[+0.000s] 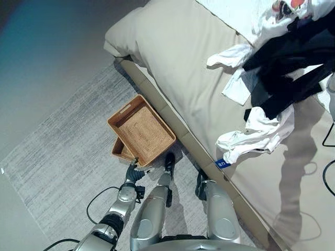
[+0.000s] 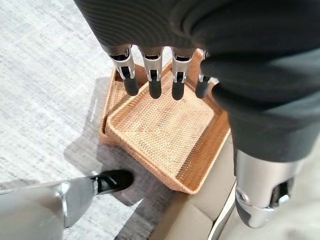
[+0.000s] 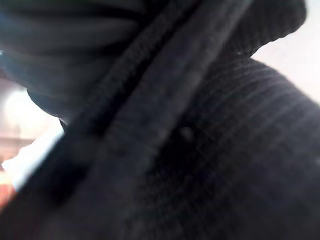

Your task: Pick up clothes into the bucket

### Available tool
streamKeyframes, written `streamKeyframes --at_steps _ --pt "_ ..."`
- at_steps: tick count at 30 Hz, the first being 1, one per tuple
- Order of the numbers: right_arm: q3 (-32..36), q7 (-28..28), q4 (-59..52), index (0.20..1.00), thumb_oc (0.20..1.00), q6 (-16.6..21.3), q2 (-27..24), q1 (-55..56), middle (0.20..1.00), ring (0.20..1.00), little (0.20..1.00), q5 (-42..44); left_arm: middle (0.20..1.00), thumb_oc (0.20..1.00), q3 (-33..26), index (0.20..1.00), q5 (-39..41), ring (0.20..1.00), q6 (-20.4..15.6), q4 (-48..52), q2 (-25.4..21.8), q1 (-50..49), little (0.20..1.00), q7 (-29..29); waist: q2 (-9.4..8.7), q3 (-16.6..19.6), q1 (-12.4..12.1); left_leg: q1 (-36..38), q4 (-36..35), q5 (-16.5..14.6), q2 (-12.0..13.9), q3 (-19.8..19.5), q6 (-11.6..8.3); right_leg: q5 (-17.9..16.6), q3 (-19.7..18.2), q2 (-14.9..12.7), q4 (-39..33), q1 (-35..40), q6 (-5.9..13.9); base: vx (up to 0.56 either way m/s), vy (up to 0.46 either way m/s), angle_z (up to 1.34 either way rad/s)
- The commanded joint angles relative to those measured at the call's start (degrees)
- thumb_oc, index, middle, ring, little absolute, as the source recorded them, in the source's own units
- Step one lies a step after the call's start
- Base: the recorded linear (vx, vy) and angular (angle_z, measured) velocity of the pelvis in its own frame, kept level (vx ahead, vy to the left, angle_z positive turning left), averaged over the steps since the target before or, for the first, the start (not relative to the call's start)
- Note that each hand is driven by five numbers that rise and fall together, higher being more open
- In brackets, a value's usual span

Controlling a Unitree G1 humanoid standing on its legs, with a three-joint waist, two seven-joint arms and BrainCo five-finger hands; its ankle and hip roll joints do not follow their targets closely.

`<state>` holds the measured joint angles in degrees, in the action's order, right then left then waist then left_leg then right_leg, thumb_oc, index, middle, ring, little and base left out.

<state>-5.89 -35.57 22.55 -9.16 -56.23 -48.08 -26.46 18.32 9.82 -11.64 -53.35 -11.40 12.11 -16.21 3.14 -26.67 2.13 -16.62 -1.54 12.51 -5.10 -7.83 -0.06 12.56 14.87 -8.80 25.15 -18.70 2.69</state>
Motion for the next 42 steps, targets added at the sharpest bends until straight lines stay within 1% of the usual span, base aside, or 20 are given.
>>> streamKeyframes --at_steps 1,4,5,6,7,8,10,11,12,13,14,15,17,18,19,20,24,27,34,42 --pt "3.7 -4.2 -3.4 0.2 0.2 2.1 -0.2 -3.7 0.2 0.2 0.2 -2.2 1.0 1.0 -1.6 1.0 -1.8 1.0 -1.0 -1.9 -0.6 -2.6 1.0 -1.2 -5.15 4.8 -1.0 5.1 3.3 -10.9 0.6 -1.0 -0.81 -12.2 -5.8 -5.2 -14.0 5.1 6.21 0.0 -0.007 -0.06" --pt "3.2 -2.9 -2.5 0.2 0.2 2.7 1.0 -3.8 0.2 0.2 0.2 -0.8 1.0 1.0 -1.8 1.0 -1.7 1.0 -0.8 -2.8 -0.5 -2.6 1.0 -1.0 -5.56 4.9 -1.3 5.1 3.4 -10.9 0.6 -0.8 -0.86 -12.2 -5.7 -5.1 -14.1 5.2 6.2 0.0 -0.005 -0.08" --pt "2.2 -1.2 -1.3 0.2 0.2 3.7 1.8 -3.8 0.2 0.2 0.2 0.9 1.0 1.0 -1.8 1.0 -1.5 1.0 -0.8 -3.2 -0.5 -2.8 1.0 -0.7 -5.66 4.7 -1.4 5.0 3.5 -10.8 0.6 -0.8 -0.87 -12.2 -5.8 -5.0 -14.1 5.1 6.12 -0.01 0.0 -0.1" --pt "2.2 -1.2 -1.2 0.2 0.2 3.7 1.8 -3.8 0.2 0.2 0.2 0.9 1.0 1.0 -1.8 1.0 -1.5 1.0 -0.8 -3.2 -0.5 -2.8 1.0 -0.7 -5.65 4.7 -1.4 5.0 3.5 -10.8 0.6 -0.8 -0.87 -12.2 -5.8 -5.0 -14.1 5.0 6.12 -0.02 0.001 -0.06" --pt "1.6 -0.3 -0.5 0.2 0.2 4.5 2.7 -3.6 0.2 0.2 0.2 2.4 1.0 1.0 -1.8 1.0 -1.5 1.0 -0.8 -3.6 -0.5 -2.9 1.0 -0.6 -5.74 4.6 -1.5 5.0 3.4 -10.7 0.7 -0.7 -0.88 -12.3 -5.8 -5.0 -14.1 5.0 6.09 0.0 0.0 0.0" --pt "-0.1 2.4 1.8 0.2 0.2 5.4 4.0 -3.4 0.2 0.2 0.2 4.4 1.0 1.0 -1.6 1.0 -1.2 1.0 -0.7 -3.8 -0.5 -3.1 1.0 0.0 -5.87 4.4 -1.8 4.9 3.3 -10.5 0.7 -0.7 -0.94 -12.3 -5.7 -4.9 -14.2 5.1 6.02 0.0 0.0 0.0" --pt "-1.8 3.4 3.5 0.2 0.2 5.9 5.1 -3.8 0.2 0.2 0.2 5.1 1.0 1.0 -1.7 1.0 -1.0 1.0 -0.6 -4.0 -0.4 -3.2 1.0 0.3 -5.88 4.3 -1.8 4.9 3.2 -10.4 0.6 -0.7 -0.93 -12.4 -5.8 -4.9 -14.2 5.0 6.0 0.0 0.0 0.0" --pt "-3.5 5.6 6.9 0.2 0.2 5.7 6.0 -3.9 0.2 0.2 0.2 5.5 1.0 1.0 -1.4 1.0 -0.8 1.0 -0.6 -4.1 -0.4 -3.4 1.0 0.7 -5.9 4.0 -2.0 4.7 3.0 -10.3 0.7 -0.7 -0.99 -12.6 -5.7 -4.9 -14.3 4.8 5.99 0.0 0.0 0.0" --pt "-4.5 6.2 9.5 0.2 0.2 5.9 6.6 -4.3 0.2 0.2 0.2 6.4 1.0 1.0 -1.4 1.0 -0.6 1.0 -0.7 -4.3 -0.3 -3.5 1.0 0.9 -5.84 3.9 -2.1 4.6 3.0 -10.1 0.7 -0.8 -1.01 -12.7 -5.7 -4.9 -14.3 4.7 5.97 0.0 0.0 0.0" --pt "-4.7 6.1 9.8 0.235 0.235 6.1 6.7 -4.6 0.235 0.235 0.235 6.5 1.0 1.0 -1.4 1.0 -0.5 1.0 -0.7 -4.3 -0.3 -3.5 1.0 0.9 -5.83 3.9 -2.1 4.6 3.0 -10.1 0.8 -0.7 -1.01 -12.7 -5.7 -4.9 -14.3 4.7 5.97 -0.03 0.004 -0.04" --pt "-7.4 8.0 16.0 0.815 0.815 5.8 7.7 -5.7 0.815 0.815 0.815 7.3 1.0 1.0 -0.8 1.0 -0.3 1.0 -0.7 -4.2 -0.4 -3.5 1.0 1.3 -5.73 3.4 -2.4 4.3 3.0 -9.9 0.8 -0.8 -1.08 -12.9 -5.7 -4.9 -14.4 4.5 5.93 0.0 0.0 0.0" --pt "-7.7 8.0 16.4 1.0 1.0 6.0 7.8 -6.0 1.0 1.0 1.0 7.4 1.0 1.0 -0.9 1.0 -0.3 1.0 -0.8 -4.2 -0.4 -3.5 1.0 1.3 -5.72 3.4 -2.4 4.3 2.9 -9.8 0.8 -0.8 -1.08 -12.9 -5.7 -4.9 -14.4 4.4 5.93 -0.04 0.002 -0.01" --pt "-10.1 9.7 21.2 1.0 1.0 6.1 8.6 -7.7 1.0 1.0 1.0 8.6 1.0 1.0 -0.8 1.0 0.2 1.0 -0.7 -4.6 -0.4 -3.2 1.0 1.5 -5.63 3.1 -2.5 4.0 2.9 -9.6 0.9 -0.8 -1.15 -13.1 -5.6 -4.8 -14.5 4.2 5.92 0.0 0.0 0.0" --pt "-10.2 9.6 21.3 0.915 0.915 6.1 8.6 -7.8 0.915 0.915 0.915 8.6 1.0 1.0 -0.8 1.0 0.2 1.0 -0.7 -4.6 -0.4 -3.2 1.0 1.5 -5.61 3.1 -2.5 4.0 2.9 -9.6 0.9 -0.8 -1.15 -13.1 -5.6 -4.8 -14.5 4.2 5.92 -0.03 -0.001 0.0" --pt "-14.4 12.5 29.3 0.2 0.2 5.9 9.3 -10.7 0.2 0.2 0.2 9.1 1.0 1.0 -0.5 1.0 0.6 1.0 -0.6 -5.4 -0.4 -2.8 1.0 1.9 -5.58 2.9 -2.8 3.8 2.6 -9.2 0.9 -1.1 -1.34 -13.4 -5.2 -4.8 -14.6 4.1 5.89 0.0 0.0 0.0" --pt "-15.8 13.2 31.2 0.2 0.2 6.0 9.3 -11.8 0.2 0.2 0.2 8.9 1.0 1.0 -0.4 1.0 0.7 1.0 -0.5 -5.5 -0.4 -2.7 1.0 2.0 -5.53 2.9 -2.8 3.7 2.5 -9.0 0.8 -1.2 -1.41 -13.4 -5.1 -4.8 -14.7 4.2 5.86 -0.02 0.0 0.03" --pt "-17.0 14.0 33.8 0.2 0.2 6.4 10.1 -13.6 0.2 0.2 0.2 10.4 1.0 1.0 -0.4 1.0 1.0 1.0 -0.2 -6.6 -0.1 -2.4 1.0 1.9 -5.58 2.9 -2.5 3.7 2.6 -8.9 0.8 -1.6 -1.5 -13.4 -4.9 -4.9 -14.7 4.2 5.8 0.0 0.001 0.01" --pt "-17.8 14.0 32.3 0.2 0.2 6.8 10.2 -14.6 0.2 0.2 0.2 10.7 1.0 1.0 -0.4 1.0 1.0 1.0 -0.1 -7.2 0.0 -2.3 1.0 1.6 -5.9 3.1 -2.2 3.8 2.6 -9.0 0.8 -1.6 -1.4 -13.5 -5.1 -5.0 -14.5 4.3 5.79 0.0 0.0 0.0" --pt "-17.3 13.4 28.6 0.2 0.2 6.9 9.5 -14.5 0.2 0.2 0.2 10.6 1.0 1.0 -0.1 1.0 1.1 1.0 -0.3 -6.6 0.2 -2.0 1.0 1.5 -6.38 3.1 -1.9 4.0 2.7 -9.2 0.8 -1.4 -1.35 -13.4 -5.6 -5.0 -14.0 4.1 5.85 0.0 0.0 0.0" --pt "-16.1 12.5 24.3 0.2 0.2 6.0 7.6 -13.3 0.2 0.2 0.2 7.9 1.0 1.0 0.0 1.0 1.0 1.0 -0.3 -5.3 0.1 -2.1 1.0 1.7 -6.6 3.5 -1.9 4.3 2.6 -9.1 1.0 -1.9 -1.49 -12.9 -5.3 -4.9 -13.7 4.4 5.76 0.0 0.0 0.0"
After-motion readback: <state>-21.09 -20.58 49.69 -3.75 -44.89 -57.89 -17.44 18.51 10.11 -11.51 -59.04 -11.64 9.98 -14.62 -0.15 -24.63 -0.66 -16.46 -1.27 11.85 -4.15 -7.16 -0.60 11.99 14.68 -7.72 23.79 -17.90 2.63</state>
